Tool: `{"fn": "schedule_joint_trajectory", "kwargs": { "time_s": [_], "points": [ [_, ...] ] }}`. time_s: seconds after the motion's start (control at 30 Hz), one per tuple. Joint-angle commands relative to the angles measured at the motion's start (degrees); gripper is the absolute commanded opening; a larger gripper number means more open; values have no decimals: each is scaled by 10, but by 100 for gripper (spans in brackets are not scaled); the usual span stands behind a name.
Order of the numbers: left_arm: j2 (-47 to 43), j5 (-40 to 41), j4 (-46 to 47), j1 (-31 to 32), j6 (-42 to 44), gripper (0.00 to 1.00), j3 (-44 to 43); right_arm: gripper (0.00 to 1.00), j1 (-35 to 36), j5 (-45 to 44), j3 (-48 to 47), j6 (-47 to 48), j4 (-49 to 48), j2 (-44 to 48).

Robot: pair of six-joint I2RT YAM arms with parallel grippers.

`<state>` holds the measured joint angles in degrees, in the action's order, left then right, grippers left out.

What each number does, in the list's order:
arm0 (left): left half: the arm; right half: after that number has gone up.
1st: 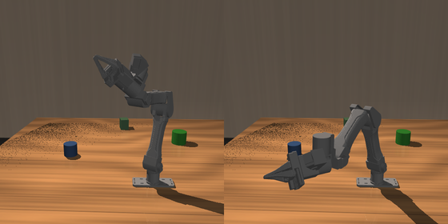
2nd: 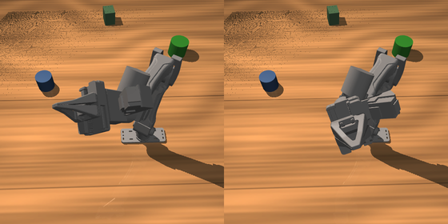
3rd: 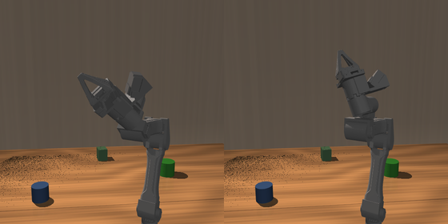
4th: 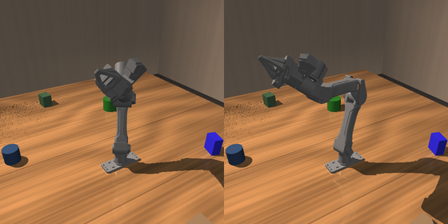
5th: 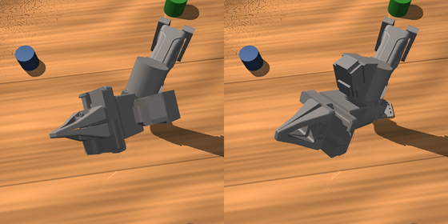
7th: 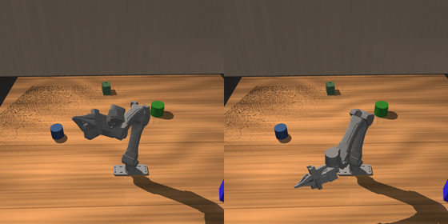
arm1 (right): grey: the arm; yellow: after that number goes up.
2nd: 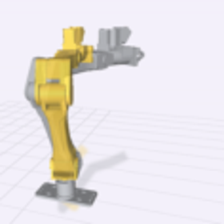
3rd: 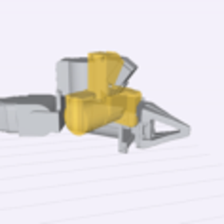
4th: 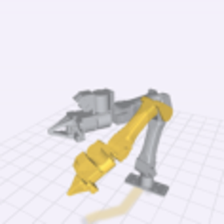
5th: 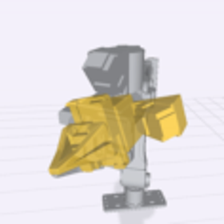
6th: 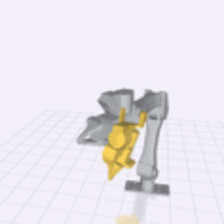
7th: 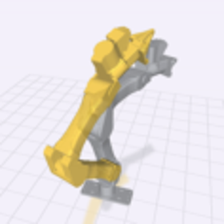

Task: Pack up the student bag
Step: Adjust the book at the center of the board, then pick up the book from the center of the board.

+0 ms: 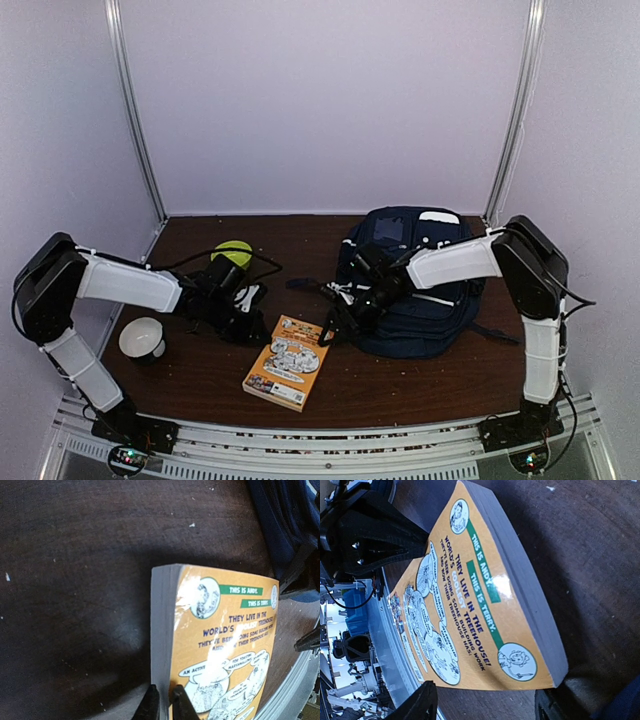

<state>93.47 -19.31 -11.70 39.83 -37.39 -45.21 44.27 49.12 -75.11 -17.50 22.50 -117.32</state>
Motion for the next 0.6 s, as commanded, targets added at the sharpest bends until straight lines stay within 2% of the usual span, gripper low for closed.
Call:
{"fn": "schedule_joint_trajectory", "kwargs": {
  "time_s": [0.0, 0.33, 0.43, 0.57],
  "points": [
    [6, 5, -26, 28, -41, 13, 41, 68, 28, 32, 27, -88, -32, -30],
    [44, -19, 29, 89, -97, 14, 55, 76, 44, 51, -20, -126, -49, -107],
    [59, -22, 44, 92, -101, 15, 50, 77, 46, 114, -40, -179, -140, -126],
    [72, -16, 59, 92, -108, 14, 47, 72, 46, 138, -66, -163, -166, -88]
  ]
}}
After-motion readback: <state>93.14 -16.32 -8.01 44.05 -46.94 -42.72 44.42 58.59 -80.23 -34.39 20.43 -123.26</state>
